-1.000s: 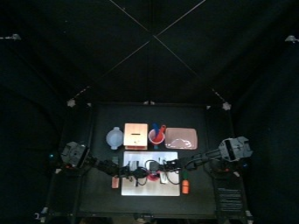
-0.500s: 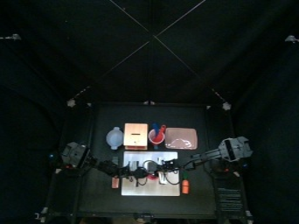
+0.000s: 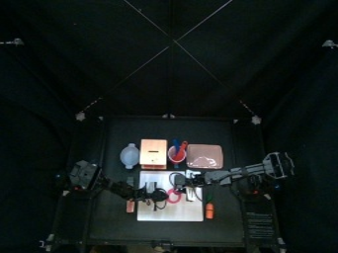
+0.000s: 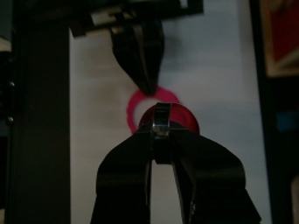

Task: Get the cutter from the drawer then cut the dough then place the extra dough in the bowl
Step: Place the extra dough in the bowl

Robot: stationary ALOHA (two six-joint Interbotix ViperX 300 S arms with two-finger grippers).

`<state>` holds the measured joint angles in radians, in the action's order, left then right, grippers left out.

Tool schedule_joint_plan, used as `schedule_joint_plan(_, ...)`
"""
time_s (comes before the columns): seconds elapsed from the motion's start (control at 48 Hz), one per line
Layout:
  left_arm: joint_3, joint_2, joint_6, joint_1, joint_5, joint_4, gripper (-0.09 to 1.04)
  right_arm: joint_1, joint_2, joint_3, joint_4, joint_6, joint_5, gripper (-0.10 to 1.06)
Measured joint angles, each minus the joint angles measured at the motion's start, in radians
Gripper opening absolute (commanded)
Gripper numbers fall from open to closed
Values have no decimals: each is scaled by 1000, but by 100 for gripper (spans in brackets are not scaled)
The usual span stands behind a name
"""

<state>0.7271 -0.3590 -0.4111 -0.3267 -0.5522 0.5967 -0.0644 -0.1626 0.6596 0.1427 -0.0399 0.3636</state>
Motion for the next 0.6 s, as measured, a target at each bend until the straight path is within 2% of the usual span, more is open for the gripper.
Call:
schedule_joint_plan(0.271,43,37,2,6,5,31,54,21,-117,175,3,0,-3,52)
schedule_joint_plan(0.604,86,106,2,18,12,40,54,20,-123,262,15,0,-104,53)
